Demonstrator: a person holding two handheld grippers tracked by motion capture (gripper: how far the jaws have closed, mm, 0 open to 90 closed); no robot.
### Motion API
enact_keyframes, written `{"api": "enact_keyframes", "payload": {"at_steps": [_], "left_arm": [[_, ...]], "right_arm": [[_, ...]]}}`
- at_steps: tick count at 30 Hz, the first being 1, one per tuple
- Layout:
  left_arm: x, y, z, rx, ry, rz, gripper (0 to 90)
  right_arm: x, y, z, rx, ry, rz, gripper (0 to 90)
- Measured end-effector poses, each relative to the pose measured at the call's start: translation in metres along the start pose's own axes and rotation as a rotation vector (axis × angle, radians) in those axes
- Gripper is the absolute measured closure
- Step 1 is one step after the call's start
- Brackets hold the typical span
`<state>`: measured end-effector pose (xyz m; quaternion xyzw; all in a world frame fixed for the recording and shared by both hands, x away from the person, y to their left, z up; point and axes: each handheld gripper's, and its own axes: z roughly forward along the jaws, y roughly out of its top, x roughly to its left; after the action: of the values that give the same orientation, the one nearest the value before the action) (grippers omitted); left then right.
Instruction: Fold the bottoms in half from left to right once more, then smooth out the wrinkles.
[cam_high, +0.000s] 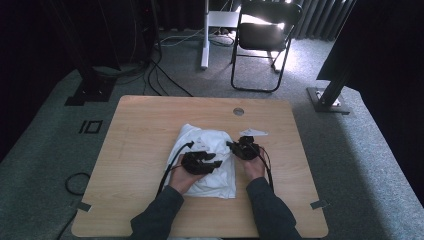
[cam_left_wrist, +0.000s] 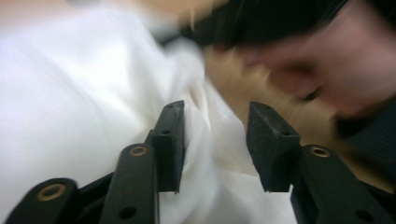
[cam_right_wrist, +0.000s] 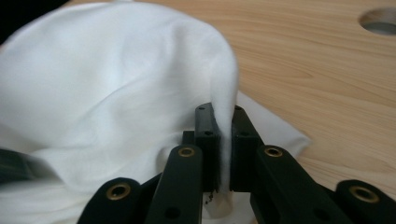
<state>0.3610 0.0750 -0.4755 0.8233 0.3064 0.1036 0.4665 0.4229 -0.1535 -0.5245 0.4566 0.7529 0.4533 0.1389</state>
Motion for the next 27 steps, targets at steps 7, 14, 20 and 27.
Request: {"api": "enact_keyframes", "payload": {"at_steps": [7,14,20,27], "left_arm": [[0.054,0.009,-0.035,-0.005,0.179,-0.074,63.5],[0.055,-0.023,0.004,0.134,0.121,-0.075,61.8],[0.052,-0.025,0.008,0.138,0.152,-0.085,61.8],[0.048,-0.029,0.009,0.111,0.185,-0.106,61.6]], "right_arm": [[-0.009,-0.005,0.005,0.03,-0.022,0.003,84.6],[-0.007,-0.004,0.001,0.043,-0.052,-0.027,79.8],[-0.004,0.0,-0.019,0.015,-0.083,-0.071,58.5],[0.021,-0.003,-0.07,-0.103,-0.069,-0.107,41.0]]}}
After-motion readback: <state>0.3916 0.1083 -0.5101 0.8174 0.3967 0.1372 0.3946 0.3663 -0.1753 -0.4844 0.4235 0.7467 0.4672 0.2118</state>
